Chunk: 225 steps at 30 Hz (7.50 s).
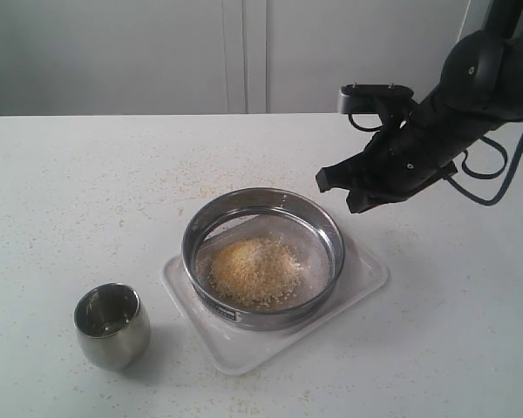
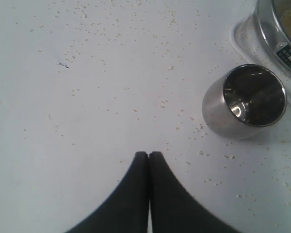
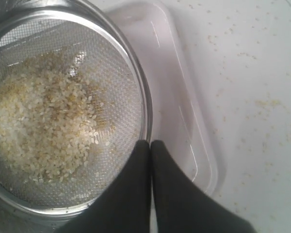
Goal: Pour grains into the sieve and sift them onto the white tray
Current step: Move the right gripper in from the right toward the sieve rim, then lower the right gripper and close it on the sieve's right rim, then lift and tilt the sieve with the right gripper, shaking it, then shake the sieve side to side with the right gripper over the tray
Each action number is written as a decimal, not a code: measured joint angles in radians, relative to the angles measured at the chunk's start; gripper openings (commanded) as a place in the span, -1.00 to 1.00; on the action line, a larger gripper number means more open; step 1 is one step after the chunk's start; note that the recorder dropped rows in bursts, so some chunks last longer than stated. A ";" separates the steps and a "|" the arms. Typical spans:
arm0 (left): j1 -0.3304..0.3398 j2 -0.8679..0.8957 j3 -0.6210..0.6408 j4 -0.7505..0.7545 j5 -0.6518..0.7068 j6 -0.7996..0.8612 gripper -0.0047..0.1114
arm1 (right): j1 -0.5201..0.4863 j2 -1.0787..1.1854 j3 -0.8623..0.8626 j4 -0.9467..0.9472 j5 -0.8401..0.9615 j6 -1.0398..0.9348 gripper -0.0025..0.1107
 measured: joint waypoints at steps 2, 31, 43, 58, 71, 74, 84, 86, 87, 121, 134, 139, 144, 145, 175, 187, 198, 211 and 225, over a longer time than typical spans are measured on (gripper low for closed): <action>0.000 0.000 0.000 0.000 0.000 0.000 -0.92 | 0.000 0.000 0.000 0.000 0.000 0.001 -0.96; 0.000 0.000 0.000 0.000 0.000 0.000 -0.92 | 0.000 0.175 -0.094 0.047 0.055 0.052 -0.30; 0.000 0.000 0.000 0.000 0.000 0.000 -0.92 | 0.000 0.240 -0.094 0.110 0.041 0.052 -0.31; 0.000 0.000 0.000 0.000 0.000 0.000 -0.92 | 0.000 0.277 -0.094 0.118 0.016 0.089 -0.96; 0.000 0.000 0.000 0.000 0.000 0.000 -0.92 | 0.000 0.279 -0.094 0.106 0.015 0.136 -0.96; 0.000 0.000 0.000 0.000 0.000 0.000 -0.92 | 0.000 0.279 -0.094 0.106 0.015 0.138 -0.96; 0.000 0.000 0.000 0.000 0.000 0.000 -0.92 | 0.000 0.270 -0.094 0.102 0.015 0.156 -0.96; 0.000 0.000 0.000 0.000 0.000 0.000 -0.92 | 0.000 0.254 -0.094 0.100 0.017 0.156 -0.96; 0.000 0.000 0.000 0.000 0.000 0.000 -0.92 | 0.000 0.246 -0.094 0.100 0.017 0.156 -0.96; 0.000 0.000 0.000 0.002 0.000 0.000 -0.92 | 0.107 0.145 -0.094 -0.152 0.075 0.337 -0.96; 0.000 0.000 0.000 0.002 0.000 0.000 -0.92 | 0.084 0.151 -0.094 -0.144 0.082 0.403 -0.96; 0.000 0.000 0.000 0.002 0.000 0.000 -0.92 | 0.086 0.170 -0.094 -0.100 0.074 0.332 -0.96; 0.000 0.000 0.000 0.002 0.000 0.000 -0.92 | 0.086 0.173 -0.094 -0.090 0.073 0.339 -0.96; 0.000 0.000 0.000 0.002 0.000 0.000 -0.92 | 0.075 0.173 -0.094 -0.092 0.065 0.353 -0.96; 0.000 0.000 0.000 0.002 0.000 0.000 -0.92 | 0.061 0.173 -0.094 -0.054 0.112 0.244 -0.96; 0.000 0.000 0.000 0.002 0.000 0.000 -0.92 | 0.077 0.173 -0.094 -0.112 0.074 0.307 -0.96; 0.000 0.000 0.000 0.002 0.000 0.000 -0.92 | 0.091 0.173 -0.094 -0.082 0.090 0.309 -0.96; 0.000 0.000 0.000 0.002 -0.010 0.000 -0.92 | 0.058 0.173 -0.094 -0.089 0.112 0.346 -0.96; 0.000 0.000 0.000 0.000 -0.051 0.000 -0.92 | 0.037 0.169 -0.094 -0.082 0.093 0.347 -0.96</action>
